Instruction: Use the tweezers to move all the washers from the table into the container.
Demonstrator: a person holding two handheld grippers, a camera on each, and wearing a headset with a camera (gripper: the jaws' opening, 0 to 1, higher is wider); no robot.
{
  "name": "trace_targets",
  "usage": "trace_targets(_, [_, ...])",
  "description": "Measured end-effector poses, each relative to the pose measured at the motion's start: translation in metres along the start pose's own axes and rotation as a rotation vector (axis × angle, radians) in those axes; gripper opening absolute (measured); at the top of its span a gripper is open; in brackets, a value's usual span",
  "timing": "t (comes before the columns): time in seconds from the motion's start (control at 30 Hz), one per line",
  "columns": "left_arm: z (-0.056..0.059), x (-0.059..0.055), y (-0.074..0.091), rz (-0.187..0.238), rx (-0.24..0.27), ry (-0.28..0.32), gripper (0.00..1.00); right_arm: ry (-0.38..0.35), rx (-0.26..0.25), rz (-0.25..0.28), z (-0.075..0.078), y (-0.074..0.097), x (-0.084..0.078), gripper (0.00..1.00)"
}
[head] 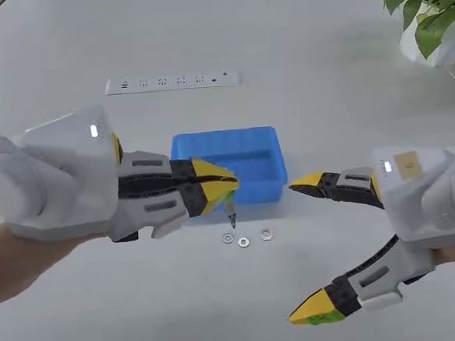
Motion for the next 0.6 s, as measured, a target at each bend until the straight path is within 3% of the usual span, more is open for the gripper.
trace_targets(0.2, [0.006, -0.009, -0.004, -0.013, -0.021, 0.011, 0.04, -0.030, 0.021, 0.022, -0.007, -0.004, 0.003, 1.00])
trace_targets(0.37, [0.005, -0.019, -0.014, -0.033, -0.039, 0.019, 0.04, -0.046, 0.032, 0.014, -0.009, -0.010, -0.004, 1.00])
trace_targets(0.6, [0.003, -0.021, -0.020, -0.030, -0.048, 0.019, 0.04, -0.070, 0.025, 0.028, -0.007, -0.010, -0.007, 0.99])
Point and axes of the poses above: the centre of the closed fingertips' face, and the gripper's own axes: y roughly backward along the fingers, z roughly to its right, x roughly out of its top, the point moved 3 cm from there along y, roughly backward along the fingers, and after that the axes turned 13 degrees about -x, right-handed, at the moved point
